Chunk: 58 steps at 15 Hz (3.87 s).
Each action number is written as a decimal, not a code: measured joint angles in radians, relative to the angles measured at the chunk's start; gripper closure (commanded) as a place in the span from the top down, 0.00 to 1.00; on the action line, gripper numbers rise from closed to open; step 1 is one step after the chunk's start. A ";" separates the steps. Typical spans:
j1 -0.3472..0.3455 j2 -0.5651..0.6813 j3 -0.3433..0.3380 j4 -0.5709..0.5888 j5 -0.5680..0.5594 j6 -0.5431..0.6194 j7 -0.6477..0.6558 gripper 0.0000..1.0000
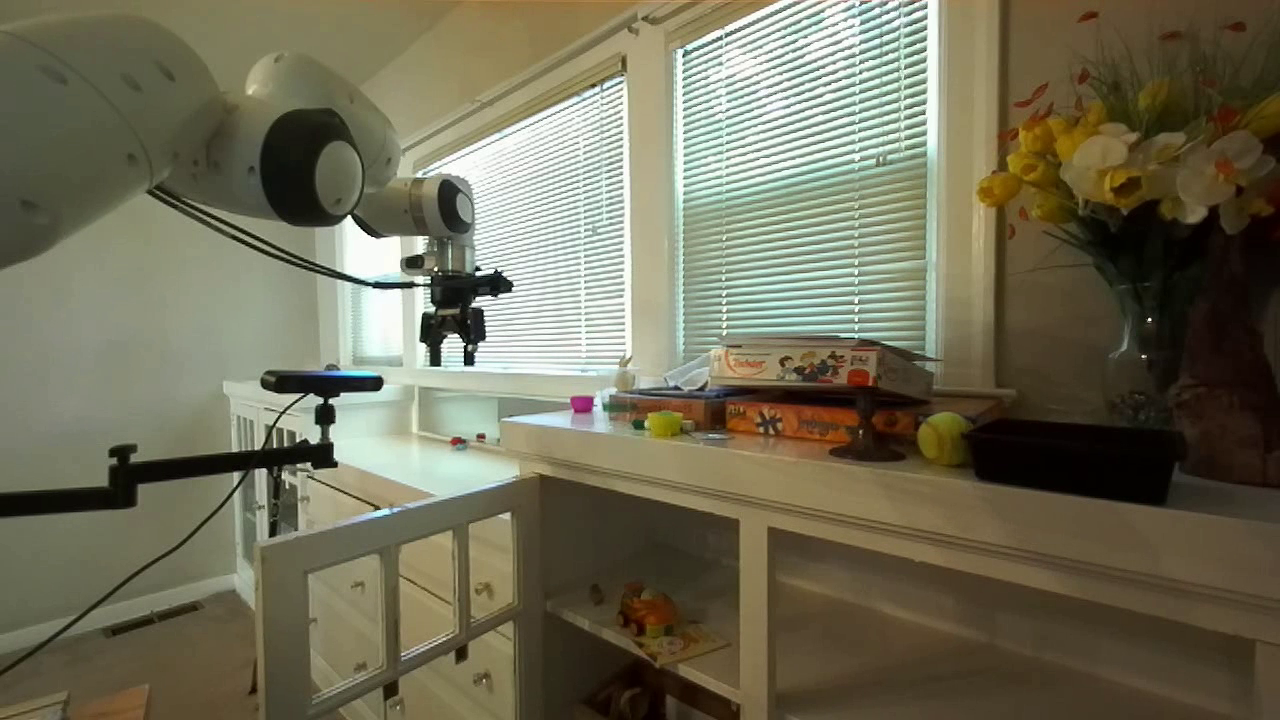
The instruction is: Hang the towel on the cabinet's door
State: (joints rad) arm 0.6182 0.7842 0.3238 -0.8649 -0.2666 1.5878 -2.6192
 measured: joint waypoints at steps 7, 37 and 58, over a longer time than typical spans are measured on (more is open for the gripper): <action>0.000 0.000 0.000 0.000 0.000 0.000 0.000 1.00; -0.483 -0.015 0.724 -0.054 -0.750 0.088 -0.094 1.00; -0.179 0.028 -0.147 0.229 -0.172 0.346 -0.074 1.00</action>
State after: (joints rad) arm 0.4389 0.8125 0.1765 -0.6355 -0.4387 1.9342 -2.6930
